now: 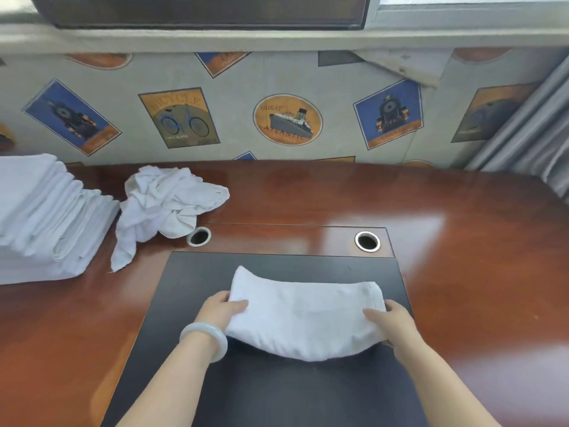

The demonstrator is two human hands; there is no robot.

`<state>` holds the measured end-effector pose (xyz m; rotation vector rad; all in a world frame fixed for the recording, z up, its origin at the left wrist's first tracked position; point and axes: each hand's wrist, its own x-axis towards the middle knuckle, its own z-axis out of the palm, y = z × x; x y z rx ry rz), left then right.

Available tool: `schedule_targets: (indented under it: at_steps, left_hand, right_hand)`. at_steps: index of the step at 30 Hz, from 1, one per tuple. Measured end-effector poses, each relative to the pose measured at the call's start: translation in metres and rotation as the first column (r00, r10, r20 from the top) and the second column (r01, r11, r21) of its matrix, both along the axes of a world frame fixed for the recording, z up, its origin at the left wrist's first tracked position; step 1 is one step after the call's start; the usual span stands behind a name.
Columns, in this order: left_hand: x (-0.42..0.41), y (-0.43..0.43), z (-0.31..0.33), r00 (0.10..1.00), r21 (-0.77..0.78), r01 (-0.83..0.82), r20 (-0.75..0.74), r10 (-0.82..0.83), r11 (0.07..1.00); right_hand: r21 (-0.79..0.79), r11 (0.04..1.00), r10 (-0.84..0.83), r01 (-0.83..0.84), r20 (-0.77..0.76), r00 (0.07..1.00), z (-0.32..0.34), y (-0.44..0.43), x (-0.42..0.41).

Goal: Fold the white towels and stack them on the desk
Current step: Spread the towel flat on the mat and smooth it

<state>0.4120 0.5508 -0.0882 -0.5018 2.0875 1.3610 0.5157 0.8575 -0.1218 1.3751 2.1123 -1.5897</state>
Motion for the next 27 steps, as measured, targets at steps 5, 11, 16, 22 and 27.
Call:
schedule_targets:
  at_steps: [5, 11, 16, 22, 27]
  left_hand:
    - [0.021, -0.037, 0.045, 0.961, 0.259, -0.245, -0.065, 0.27, 0.934]
    - [0.044, -0.12, 0.098, 0.835, 0.535, -0.459, -0.012, 0.55, 0.709]
    - [0.053, -0.23, 0.125, 0.764, 0.626, -0.473, -0.06, 0.643, 0.62]
    - [0.052, -0.376, 0.144, 0.726, 0.633, -0.432, -0.178, 0.664, 0.643]
    - [0.027, -0.464, 0.159, 0.73, 0.599, -0.408, -0.239, 0.64, 0.689]
  right_hand:
    - [-0.048, 0.989, 0.128, -0.141, -0.214, 0.968, 0.06, -0.053, -0.024]
    - [-0.242, 0.945, 0.105, -0.22, -0.411, 0.905, 0.113, -0.156, -0.05]
    - [-0.337, 0.886, 0.101, -0.319, -0.531, 0.842, 0.147, -0.269, -0.068]
    - [-0.356, 0.848, 0.106, -0.392, -0.611, 0.785, 0.16, -0.399, -0.089]
    - [-0.178, 0.901, 0.219, -0.397, -0.603, 0.767, 0.156, -0.442, -0.101]
